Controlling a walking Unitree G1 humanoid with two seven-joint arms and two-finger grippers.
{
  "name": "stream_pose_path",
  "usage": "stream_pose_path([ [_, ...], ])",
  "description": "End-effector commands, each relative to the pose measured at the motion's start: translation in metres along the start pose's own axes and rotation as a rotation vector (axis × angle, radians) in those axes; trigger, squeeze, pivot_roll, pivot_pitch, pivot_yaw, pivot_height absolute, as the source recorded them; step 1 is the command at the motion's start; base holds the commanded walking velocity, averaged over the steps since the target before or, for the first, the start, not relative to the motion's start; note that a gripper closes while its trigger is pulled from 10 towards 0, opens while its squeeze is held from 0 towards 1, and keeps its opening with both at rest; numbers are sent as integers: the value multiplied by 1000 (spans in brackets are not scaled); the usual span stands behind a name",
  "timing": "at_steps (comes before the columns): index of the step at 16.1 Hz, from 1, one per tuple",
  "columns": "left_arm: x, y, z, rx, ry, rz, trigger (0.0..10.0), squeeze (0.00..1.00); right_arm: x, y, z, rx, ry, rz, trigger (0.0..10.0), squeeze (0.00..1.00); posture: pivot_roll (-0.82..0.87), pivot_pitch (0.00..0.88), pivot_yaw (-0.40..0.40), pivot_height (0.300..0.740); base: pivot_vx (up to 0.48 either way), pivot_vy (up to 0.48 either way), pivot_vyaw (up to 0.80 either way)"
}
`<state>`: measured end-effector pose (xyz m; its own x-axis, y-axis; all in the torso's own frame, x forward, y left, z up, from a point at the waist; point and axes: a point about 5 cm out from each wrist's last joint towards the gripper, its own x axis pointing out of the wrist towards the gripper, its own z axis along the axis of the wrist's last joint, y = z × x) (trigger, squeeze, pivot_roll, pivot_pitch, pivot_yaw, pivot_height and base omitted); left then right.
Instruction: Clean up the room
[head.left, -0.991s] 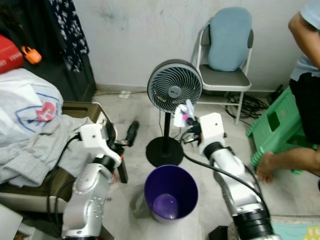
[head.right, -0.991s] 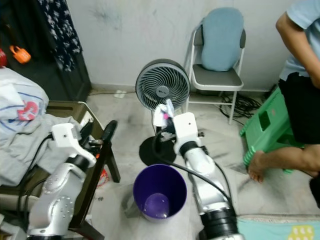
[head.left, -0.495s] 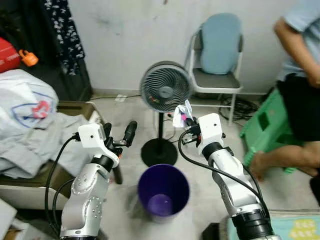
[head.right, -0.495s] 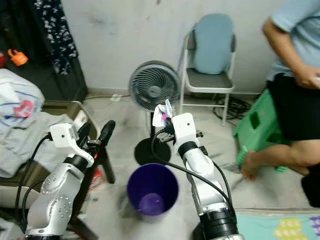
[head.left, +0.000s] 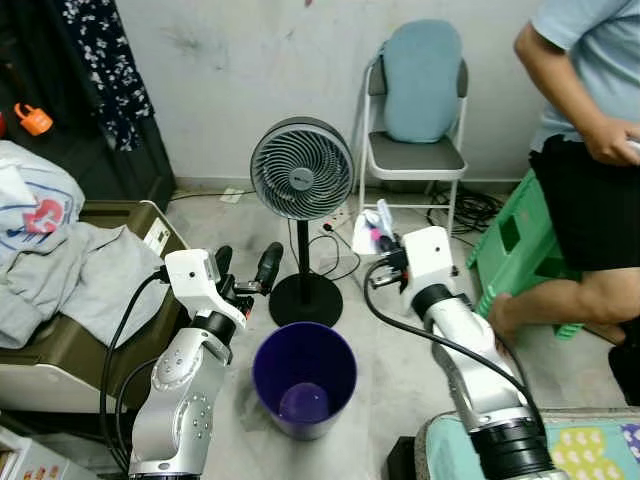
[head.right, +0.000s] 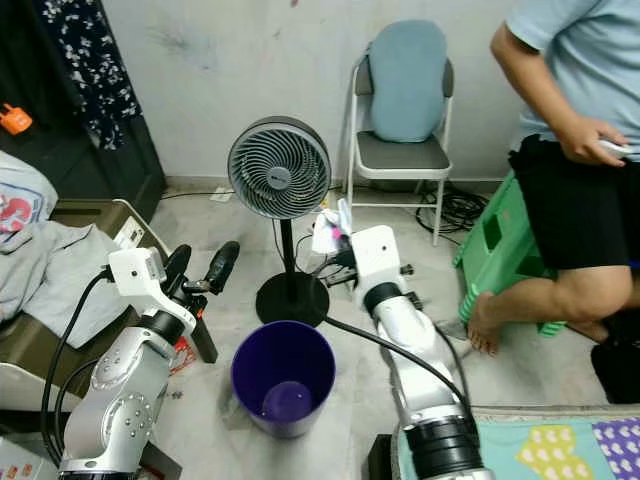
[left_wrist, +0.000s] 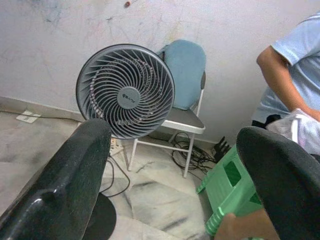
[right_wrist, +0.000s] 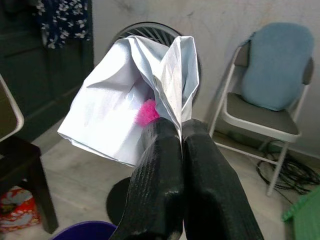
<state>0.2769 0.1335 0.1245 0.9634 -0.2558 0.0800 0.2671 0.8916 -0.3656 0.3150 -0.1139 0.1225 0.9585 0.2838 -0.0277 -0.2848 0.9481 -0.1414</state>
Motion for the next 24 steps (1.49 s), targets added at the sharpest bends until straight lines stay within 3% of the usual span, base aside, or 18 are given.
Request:
stream_pose_path([
  [1,-1,0,5,11,-21,-13,10000,0,3,0,2,-2,-4,4,10000,0,-189,0,4,740,0,0,0],
  [8,-1,2,4,-1,-16,9,10000,0,2,0,2,5,-1,3,10000,0,-192,0,6,740,0,0,-729],
  [20,2,-1,5,-7,-30,-10,10000,0,2,-4,3,-1,-8,3,10000,0,-200,0,4,740,0,0,0],
  [24,3,-2,6,-6,-37,-22,10000,0,2,-4,3,-3,-7,4,10000,0,-200,0,2,740,280,0,0],
])
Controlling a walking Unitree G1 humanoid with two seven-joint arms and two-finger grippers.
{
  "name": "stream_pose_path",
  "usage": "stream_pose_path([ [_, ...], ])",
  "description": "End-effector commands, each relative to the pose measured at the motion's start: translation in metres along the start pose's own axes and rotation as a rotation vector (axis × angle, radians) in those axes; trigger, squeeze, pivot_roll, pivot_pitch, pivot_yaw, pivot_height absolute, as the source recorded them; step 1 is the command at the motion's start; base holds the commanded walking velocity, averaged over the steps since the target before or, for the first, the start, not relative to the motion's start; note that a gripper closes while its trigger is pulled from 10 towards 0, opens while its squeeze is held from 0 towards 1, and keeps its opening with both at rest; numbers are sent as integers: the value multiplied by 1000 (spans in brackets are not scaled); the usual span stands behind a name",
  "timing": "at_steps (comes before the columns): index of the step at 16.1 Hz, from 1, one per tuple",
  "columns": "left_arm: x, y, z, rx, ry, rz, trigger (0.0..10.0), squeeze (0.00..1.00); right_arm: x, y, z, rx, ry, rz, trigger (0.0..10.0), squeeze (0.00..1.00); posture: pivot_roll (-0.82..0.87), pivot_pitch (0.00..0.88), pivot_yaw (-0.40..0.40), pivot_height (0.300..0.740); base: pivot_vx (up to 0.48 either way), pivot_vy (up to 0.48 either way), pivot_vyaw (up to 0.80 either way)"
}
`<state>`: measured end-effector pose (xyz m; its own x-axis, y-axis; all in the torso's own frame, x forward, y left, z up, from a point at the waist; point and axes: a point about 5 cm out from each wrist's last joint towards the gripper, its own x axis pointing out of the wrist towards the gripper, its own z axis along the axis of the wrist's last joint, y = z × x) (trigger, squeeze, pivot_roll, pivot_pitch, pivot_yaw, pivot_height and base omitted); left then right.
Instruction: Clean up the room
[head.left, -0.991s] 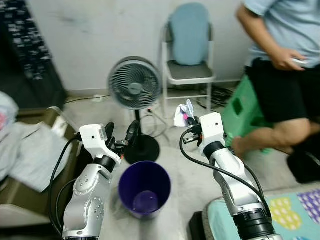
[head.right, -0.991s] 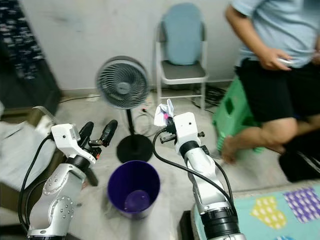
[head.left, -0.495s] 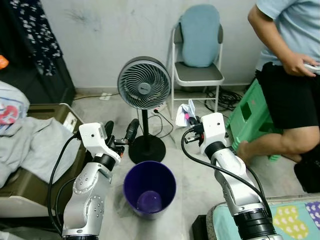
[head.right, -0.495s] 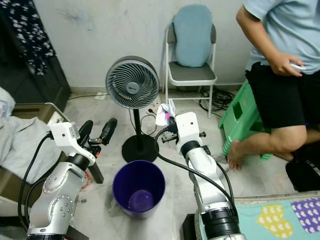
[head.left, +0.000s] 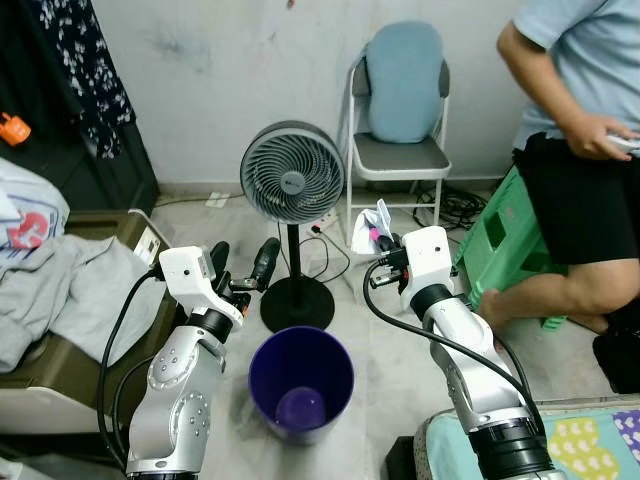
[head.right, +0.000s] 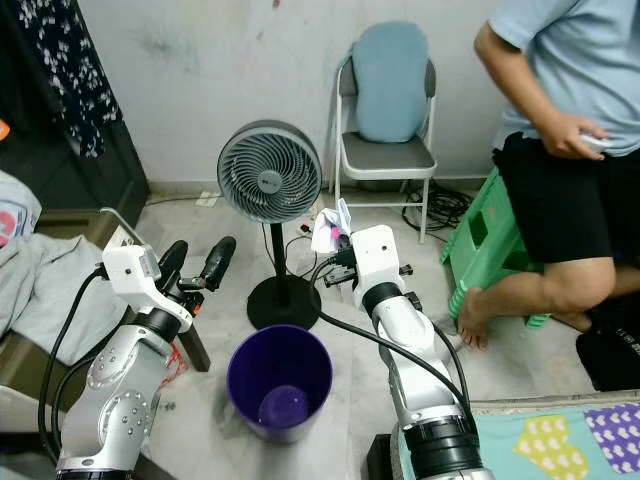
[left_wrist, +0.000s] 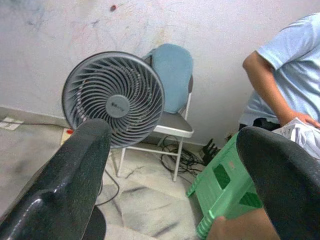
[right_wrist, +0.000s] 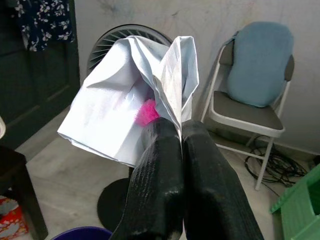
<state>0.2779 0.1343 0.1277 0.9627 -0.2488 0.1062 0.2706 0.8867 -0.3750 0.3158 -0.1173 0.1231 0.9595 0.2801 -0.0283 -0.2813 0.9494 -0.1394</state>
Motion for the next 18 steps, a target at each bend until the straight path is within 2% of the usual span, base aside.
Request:
stream_pose_path([
  [1,2,-3,2,4,-12,-22,10000,0,2,-1,3,-6,-9,8,10000,0,-201,0,2,740,375,0,0],
  [15,1,-3,1,2,-13,-29,10000,0,2,1,2,-12,-4,15,10000,0,-203,0,2,740,374,0,0],
  [18,1,-3,0,-1,-8,-27,10000,0,2,0,1,-14,0,17,10000,0,-203,0,2,740,104,0,0],
])
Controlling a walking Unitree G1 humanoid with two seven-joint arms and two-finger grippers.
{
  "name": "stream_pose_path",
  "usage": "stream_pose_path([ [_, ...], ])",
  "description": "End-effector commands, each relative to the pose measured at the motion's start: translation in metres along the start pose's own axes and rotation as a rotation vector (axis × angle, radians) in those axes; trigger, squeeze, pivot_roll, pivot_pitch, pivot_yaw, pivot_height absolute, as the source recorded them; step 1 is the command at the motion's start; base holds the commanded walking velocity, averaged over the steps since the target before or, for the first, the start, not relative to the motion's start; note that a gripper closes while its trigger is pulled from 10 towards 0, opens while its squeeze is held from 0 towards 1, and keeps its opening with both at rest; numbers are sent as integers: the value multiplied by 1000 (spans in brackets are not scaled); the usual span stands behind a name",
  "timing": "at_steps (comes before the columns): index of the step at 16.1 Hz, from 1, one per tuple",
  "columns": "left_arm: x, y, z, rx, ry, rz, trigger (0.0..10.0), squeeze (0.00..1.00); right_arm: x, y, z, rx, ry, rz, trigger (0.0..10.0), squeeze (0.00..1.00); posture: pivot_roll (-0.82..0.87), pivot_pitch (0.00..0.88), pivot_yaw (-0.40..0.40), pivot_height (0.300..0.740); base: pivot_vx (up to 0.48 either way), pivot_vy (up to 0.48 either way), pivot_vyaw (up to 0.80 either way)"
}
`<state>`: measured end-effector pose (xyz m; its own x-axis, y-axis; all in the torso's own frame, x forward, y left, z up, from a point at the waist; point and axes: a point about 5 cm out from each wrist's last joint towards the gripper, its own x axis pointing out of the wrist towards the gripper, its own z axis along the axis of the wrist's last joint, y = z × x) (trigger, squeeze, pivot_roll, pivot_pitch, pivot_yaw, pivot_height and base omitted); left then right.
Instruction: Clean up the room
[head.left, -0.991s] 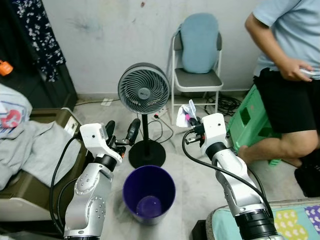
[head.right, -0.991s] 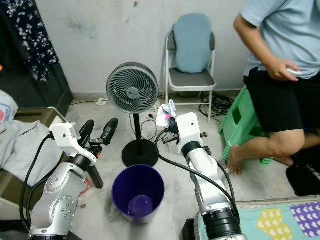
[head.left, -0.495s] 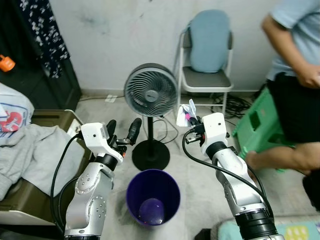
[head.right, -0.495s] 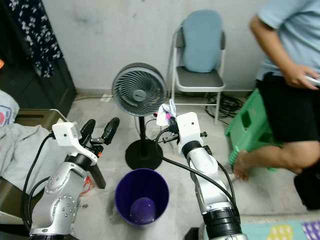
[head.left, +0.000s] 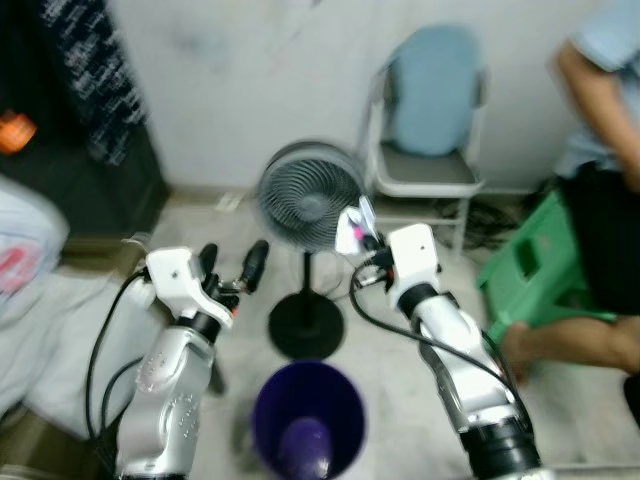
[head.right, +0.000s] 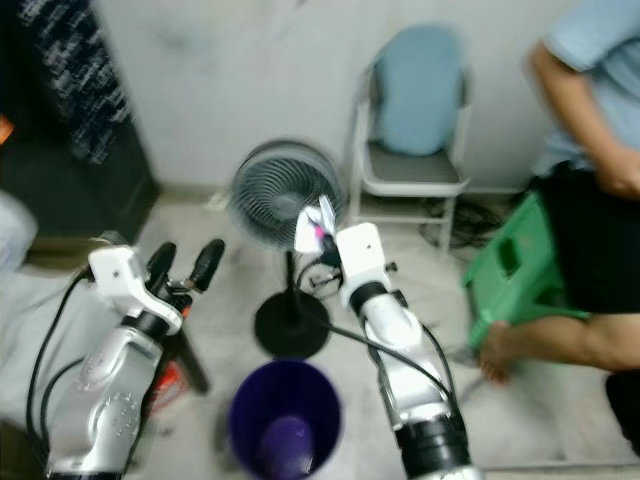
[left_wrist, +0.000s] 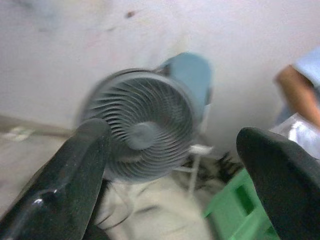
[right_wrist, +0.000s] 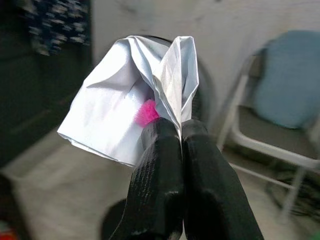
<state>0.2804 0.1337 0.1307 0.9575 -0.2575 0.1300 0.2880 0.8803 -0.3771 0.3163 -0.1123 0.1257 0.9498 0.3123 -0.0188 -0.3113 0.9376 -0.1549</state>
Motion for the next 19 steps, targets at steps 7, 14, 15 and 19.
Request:
stream_pose_path([
  [7,-3,-2,-3,6,18,-9,10000,0,0,-3,-4,5,23,-9,10000,0,-199,0,-2,740,0,0,0],
  [14,-2,6,-4,43,52,-7,10000,0,0,-3,-4,12,25,-19,10000,0,-200,0,10,740,0,0,-686],
  [15,-2,6,-4,45,54,-6,10000,0,0,-4,-5,16,24,-24,10000,0,-200,0,10,740,0,0,0],
  [19,-5,16,-6,178,97,28,10000,0,2,3,-1,45,10,-23,10000,0,-185,0,12,740,0,0,0],
])
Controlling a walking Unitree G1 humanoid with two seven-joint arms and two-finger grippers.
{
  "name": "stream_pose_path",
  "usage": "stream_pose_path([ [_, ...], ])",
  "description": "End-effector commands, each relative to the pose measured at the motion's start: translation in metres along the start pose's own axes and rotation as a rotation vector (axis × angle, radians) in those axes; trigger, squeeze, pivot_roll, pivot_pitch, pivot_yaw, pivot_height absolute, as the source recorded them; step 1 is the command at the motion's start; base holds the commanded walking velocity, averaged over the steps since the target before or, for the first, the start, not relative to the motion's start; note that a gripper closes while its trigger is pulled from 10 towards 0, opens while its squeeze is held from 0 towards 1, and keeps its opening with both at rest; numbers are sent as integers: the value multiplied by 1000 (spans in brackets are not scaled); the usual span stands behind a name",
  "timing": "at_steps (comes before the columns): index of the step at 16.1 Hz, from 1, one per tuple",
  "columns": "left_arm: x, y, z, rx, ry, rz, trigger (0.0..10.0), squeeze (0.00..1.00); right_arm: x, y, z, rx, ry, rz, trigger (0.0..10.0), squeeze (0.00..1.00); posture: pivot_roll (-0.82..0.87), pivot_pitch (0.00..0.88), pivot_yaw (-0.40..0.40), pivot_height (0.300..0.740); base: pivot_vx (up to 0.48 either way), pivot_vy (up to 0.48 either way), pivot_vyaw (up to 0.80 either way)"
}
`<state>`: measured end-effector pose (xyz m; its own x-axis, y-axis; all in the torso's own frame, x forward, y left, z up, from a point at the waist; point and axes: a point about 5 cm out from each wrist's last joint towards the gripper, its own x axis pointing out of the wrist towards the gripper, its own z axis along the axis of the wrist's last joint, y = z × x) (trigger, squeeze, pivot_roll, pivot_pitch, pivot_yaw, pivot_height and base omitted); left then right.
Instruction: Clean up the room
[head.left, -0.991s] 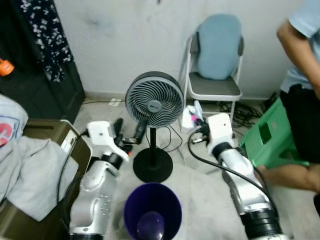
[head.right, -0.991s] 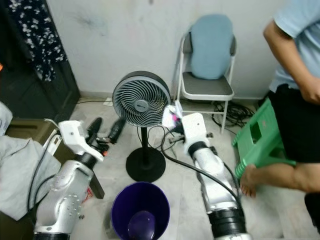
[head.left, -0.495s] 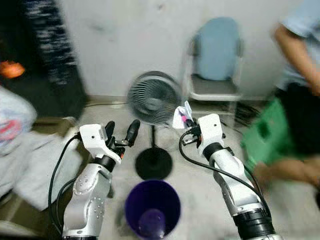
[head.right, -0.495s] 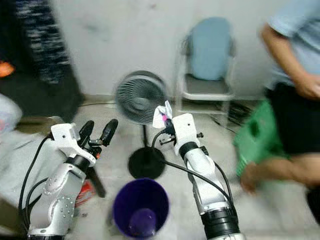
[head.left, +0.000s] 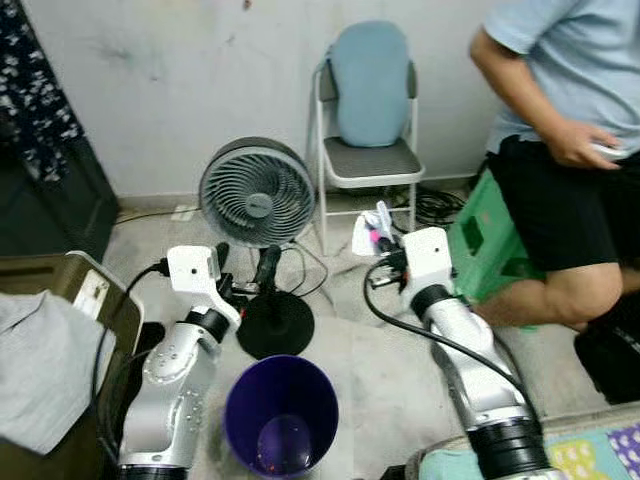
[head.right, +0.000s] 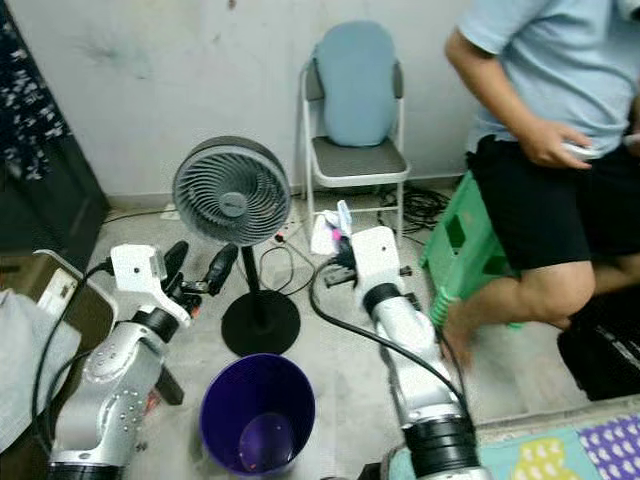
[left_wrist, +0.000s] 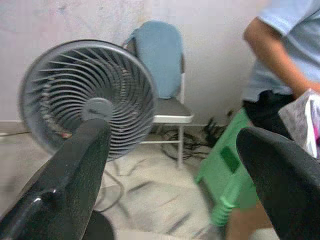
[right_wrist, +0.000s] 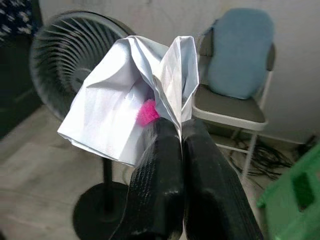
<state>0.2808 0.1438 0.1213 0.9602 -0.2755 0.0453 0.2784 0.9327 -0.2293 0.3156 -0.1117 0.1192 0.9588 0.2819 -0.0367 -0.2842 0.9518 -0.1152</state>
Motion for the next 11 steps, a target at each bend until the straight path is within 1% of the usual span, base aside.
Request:
stream_pose_path([
  [1,-6,8,-5,41,32,25,10000,0,3,6,6,14,-14,12,10000,0,-180,0,20,740,0,0,0],
  [2,-12,15,-9,87,65,22,10000,0,6,13,5,23,-8,25,10000,0,-176,0,28,740,0,0,0],
  [3,-15,18,-12,112,90,7,10000,0,8,18,2,31,5,33,10000,0,-175,0,34,740,0,0,0],
  [4,-19,23,-17,161,129,-14,10000,0,9,25,-1,31,20,41,10000,0,-172,0,40,740,0,0,0],
  [5,-22,26,-21,206,161,-35,10000,0,9,30,-3,32,30,47,10000,0,-164,0,39,740,0,0,0],
  [6,-22,29,-23,252,184,-55,10000,0,10,34,-7,37,55,53,10000,0,-152,0,36,740,0,0,0],
  [7,-21,31,-24,262,196,-58,10000,0,10,36,-10,40,70,55,10000,0,-150,0,37,740,0,0,0],
  [8,-20,36,-25,270,209,-43,10000,0,13,38,-19,46,115,56,10000,0,-149,0,36,740,0,0,0],
  [9,-20,37,-26,278,212,-37,10000,0,16,37,-22,58,135,48,10000,0,-151,0,36,740,0,0,0],
  [11,-21,30,-30,287,219,-66,10000,0,19,34,-27,69,167,34,10000,0,-149,0,36,740,0,0,0],
])
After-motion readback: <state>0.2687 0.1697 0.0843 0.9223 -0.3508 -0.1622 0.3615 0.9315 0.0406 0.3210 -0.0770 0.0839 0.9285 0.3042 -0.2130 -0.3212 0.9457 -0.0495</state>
